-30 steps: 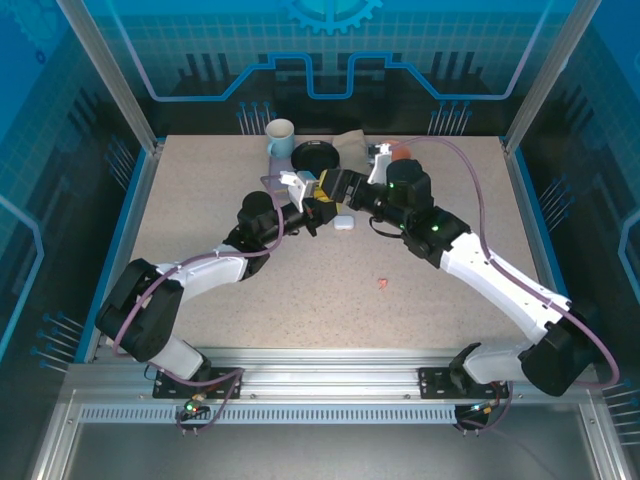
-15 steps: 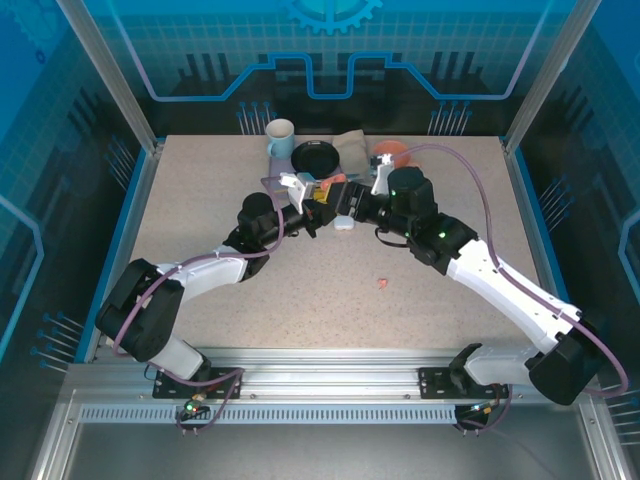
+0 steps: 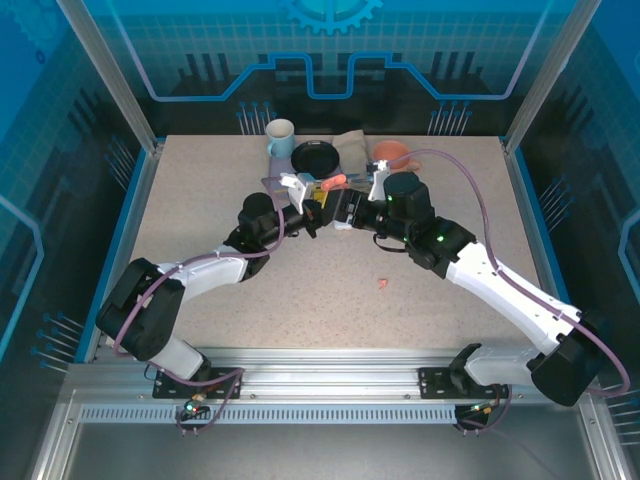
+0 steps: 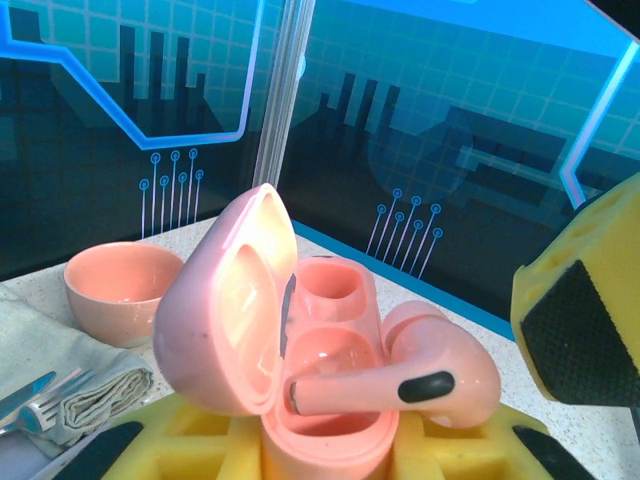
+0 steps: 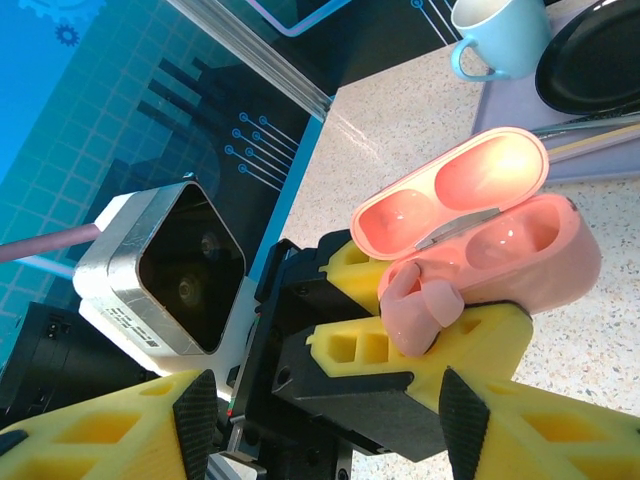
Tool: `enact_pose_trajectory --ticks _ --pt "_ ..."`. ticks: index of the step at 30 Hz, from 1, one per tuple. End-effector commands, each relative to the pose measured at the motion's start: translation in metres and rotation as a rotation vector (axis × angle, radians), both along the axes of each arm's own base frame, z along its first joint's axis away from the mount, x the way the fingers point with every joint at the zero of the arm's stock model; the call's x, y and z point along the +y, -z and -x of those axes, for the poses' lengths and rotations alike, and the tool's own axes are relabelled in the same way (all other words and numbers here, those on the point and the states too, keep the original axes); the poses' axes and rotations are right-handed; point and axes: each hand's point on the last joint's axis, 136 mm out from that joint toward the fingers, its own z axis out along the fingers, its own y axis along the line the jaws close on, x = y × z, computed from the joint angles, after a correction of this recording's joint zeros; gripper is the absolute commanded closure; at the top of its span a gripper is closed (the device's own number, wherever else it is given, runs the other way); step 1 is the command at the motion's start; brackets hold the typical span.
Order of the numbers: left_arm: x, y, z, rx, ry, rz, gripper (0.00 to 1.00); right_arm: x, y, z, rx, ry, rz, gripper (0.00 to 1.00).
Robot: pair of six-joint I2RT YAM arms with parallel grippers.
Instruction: Insert wireless bluetooth earbuds into charging case
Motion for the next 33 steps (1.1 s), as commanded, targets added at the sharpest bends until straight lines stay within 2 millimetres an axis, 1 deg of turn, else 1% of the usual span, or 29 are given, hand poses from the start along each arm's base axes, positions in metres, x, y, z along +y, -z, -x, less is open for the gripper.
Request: enact_pose_trajectory --ticks 1,8,18,27,30,33 --pt "-0.006 -0.005 0.006 -0.020 0.037 0.017 1.00 0.010 -0.005 0.000 -0.004 -0.022 -0.024 0.37" --pt "-0.007 -0.004 0.006 -0.017 0.043 0.019 1.00 0.017 -0.007 -0.004 -0.009 -0.032 -0.033 0.37" --pt "-0.008 0.004 0.007 0.002 0.051 0.013 1.00 0.019 -0.012 -0.006 -0.024 -0.033 -0.037 0.37" --pt "-0.007 0.006 0.006 0.010 0.050 0.010 1.00 0.017 -0.017 -0.006 -0.036 -0.025 -0.042 0.37" --pt "-0.008 0.008 0.007 0.015 0.052 0.008 1.00 0.013 -0.021 -0.005 -0.053 -0.014 -0.042 0.37" --pt "-0.008 0.008 0.006 0.014 0.053 0.010 1.00 0.012 -0.021 -0.004 -0.054 -0.012 -0.032 0.37"
